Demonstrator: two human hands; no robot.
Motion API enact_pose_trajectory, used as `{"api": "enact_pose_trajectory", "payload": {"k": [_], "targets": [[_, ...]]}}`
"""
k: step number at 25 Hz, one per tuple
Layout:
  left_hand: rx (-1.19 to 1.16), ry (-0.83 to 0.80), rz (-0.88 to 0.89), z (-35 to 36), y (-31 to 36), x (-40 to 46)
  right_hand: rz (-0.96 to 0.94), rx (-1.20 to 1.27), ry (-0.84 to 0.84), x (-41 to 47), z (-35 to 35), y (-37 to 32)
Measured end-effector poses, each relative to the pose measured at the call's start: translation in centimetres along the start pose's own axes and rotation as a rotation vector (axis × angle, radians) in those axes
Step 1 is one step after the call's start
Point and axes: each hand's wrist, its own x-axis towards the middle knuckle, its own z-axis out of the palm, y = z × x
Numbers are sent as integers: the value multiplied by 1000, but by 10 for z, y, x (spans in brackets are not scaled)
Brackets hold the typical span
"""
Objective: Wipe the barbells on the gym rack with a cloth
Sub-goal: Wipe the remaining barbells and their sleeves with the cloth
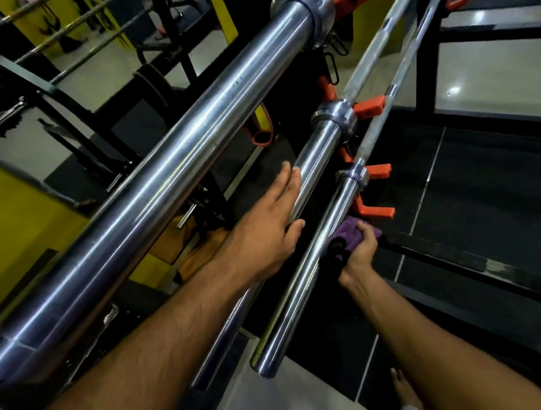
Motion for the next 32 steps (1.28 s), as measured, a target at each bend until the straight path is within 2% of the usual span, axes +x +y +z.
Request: {"api": "enact_pose_trajectory", "payload": {"k": [2, 5, 9, 14, 17, 19, 21, 23, 27, 32], "targets": [[7, 2, -7, 0, 0, 1, -18, 27, 29, 7, 2, 3], [-2, -8, -10, 0, -2, 1, 71, -100, 7, -12, -21, 36], [-9, -1, -39, -3, -3, 1, 103, -470, -57, -23, -41, 33], [-105, 97, -47, -17, 14, -42, -109, -1105, 1, -13, -81, -1], [28, -25, 10, -13, 4, -96, -94, -1211, -50, -22, -93, -8], [95, -58, 26, -10, -4, -117, -57, -1065, -40, -33, -95, -12], [79, -49, 17, -10, -6, -120, 38, -739, -48, -43, -98, -10], [42, -33, 9, -9, -6, -116, 94, -524, -41, -49, -95, 5], [36, -15, -6, -5, -10, -115, 107, -416, -41, -67, -56, 43], [55, -20, -9, -6, -6, -115, 133, -271, 52, -88, -22, 77]]}}
